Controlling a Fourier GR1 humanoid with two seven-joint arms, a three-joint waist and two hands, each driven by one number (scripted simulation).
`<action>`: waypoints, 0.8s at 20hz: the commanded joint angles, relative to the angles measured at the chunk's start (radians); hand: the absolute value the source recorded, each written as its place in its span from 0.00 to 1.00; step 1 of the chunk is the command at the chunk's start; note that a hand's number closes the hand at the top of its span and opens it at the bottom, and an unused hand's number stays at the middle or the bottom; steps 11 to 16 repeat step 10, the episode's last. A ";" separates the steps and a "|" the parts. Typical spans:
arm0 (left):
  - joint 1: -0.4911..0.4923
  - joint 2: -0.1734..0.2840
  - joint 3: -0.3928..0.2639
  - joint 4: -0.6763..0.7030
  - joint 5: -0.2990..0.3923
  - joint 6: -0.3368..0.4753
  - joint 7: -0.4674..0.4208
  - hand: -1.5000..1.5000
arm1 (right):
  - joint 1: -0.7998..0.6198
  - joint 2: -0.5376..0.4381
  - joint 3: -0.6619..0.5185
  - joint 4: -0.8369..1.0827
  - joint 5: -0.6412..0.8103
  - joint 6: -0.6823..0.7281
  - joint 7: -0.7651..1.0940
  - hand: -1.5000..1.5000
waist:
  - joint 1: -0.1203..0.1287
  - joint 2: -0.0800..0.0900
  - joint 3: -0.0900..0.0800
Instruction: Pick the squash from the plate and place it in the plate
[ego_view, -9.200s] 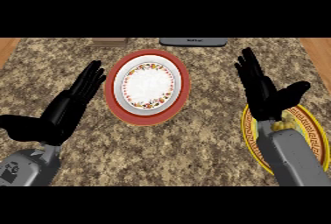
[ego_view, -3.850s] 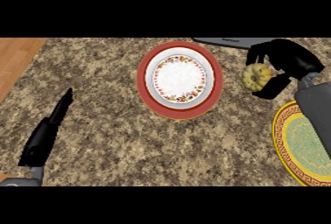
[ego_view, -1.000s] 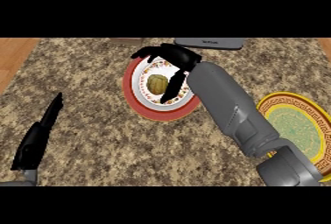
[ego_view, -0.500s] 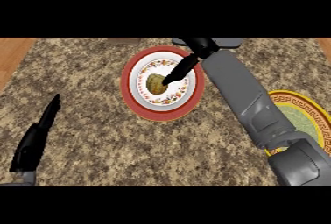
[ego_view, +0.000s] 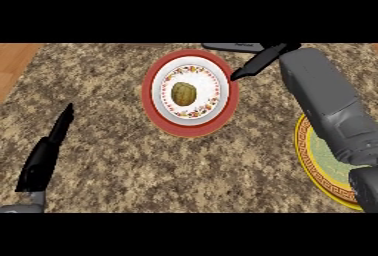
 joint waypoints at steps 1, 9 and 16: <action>-0.015 -0.013 -0.018 0.002 -0.013 0.002 0.007 0.50 | 0.038 -0.064 -0.008 -0.005 -0.003 0.063 -0.075 0.00 | 0.007 0.008 0.001; -0.059 -0.006 -0.015 -0.001 -0.009 -0.013 0.019 0.50 | 0.043 -0.144 0.001 -0.013 0.015 0.091 -0.088 0.00 | 0.035 0.019 0.003; -0.049 -0.018 -0.016 0.015 -0.019 0.004 0.006 0.50 | 0.029 -0.165 -0.007 -0.007 0.008 0.100 -0.065 0.00 | 0.038 0.021 0.002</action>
